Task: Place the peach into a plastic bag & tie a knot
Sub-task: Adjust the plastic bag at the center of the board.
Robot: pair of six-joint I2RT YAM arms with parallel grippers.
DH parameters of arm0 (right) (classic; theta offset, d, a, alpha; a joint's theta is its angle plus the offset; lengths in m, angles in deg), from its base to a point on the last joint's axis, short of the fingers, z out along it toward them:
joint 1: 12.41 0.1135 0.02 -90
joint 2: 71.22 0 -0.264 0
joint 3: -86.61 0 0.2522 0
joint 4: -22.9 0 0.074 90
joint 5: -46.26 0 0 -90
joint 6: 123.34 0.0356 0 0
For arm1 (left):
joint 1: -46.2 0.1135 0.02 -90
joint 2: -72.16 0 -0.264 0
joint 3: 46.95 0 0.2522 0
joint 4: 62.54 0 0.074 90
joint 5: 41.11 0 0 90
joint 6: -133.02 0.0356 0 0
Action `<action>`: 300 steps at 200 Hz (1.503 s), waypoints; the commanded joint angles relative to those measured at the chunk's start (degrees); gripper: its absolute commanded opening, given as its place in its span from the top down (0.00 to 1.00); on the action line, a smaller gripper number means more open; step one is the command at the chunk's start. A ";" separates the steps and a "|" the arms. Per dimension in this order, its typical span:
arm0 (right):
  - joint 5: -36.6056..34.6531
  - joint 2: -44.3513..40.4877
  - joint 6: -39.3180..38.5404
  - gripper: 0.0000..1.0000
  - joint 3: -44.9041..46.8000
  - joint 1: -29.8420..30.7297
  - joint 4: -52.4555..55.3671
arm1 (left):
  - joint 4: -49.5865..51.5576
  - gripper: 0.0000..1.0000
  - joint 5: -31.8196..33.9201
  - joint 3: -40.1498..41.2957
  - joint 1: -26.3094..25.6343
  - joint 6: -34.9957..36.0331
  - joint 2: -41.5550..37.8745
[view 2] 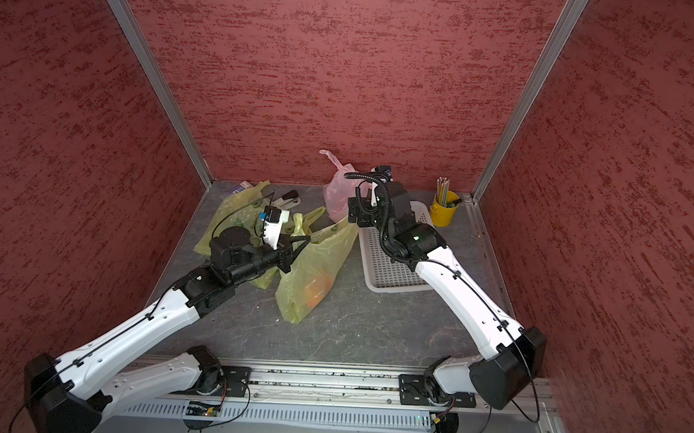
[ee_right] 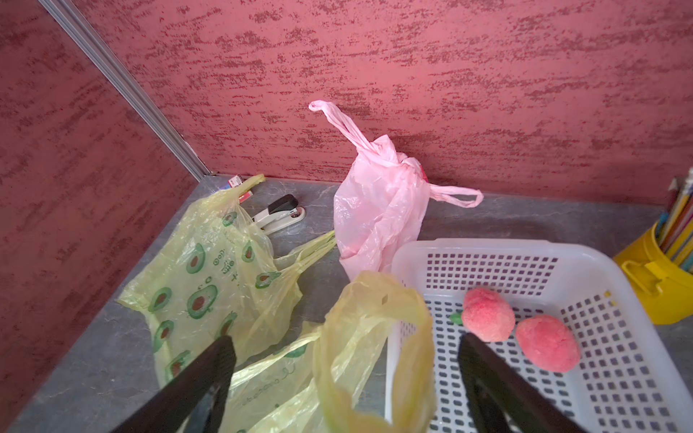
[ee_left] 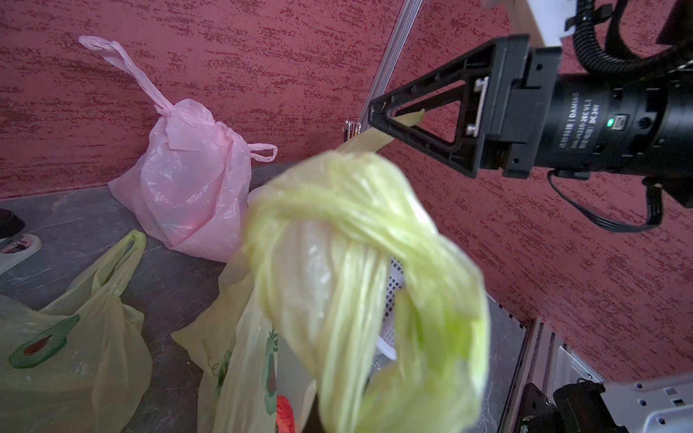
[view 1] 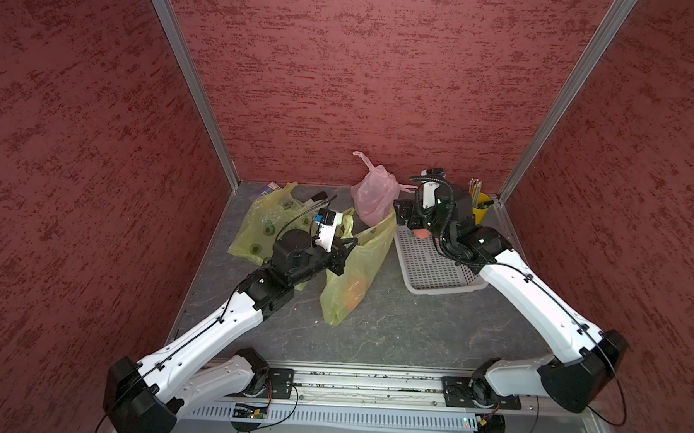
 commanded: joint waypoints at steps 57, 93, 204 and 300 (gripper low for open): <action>15.31 -0.01 -1.42 1.00 -6.03 -1.29 -4.38 | 7.15 1.00 -9.63 -4.15 5.67 -1.24 -3.13; 26.89 -2.22 6.23 1.00 -12.62 -0.94 6.93 | 14.03 1.00 -21.47 -9.74 15.51 -1.82 -6.45; 25.34 -1.62 16.33 1.00 -4.80 1.54 12.96 | -4.63 1.00 -52.47 -5.90 26.89 -18.16 4.86; 44.31 6.64 10.54 0.26 -17.33 1.78 -4.96 | -2.45 1.00 -53.22 -7.78 21.62 -15.26 10.40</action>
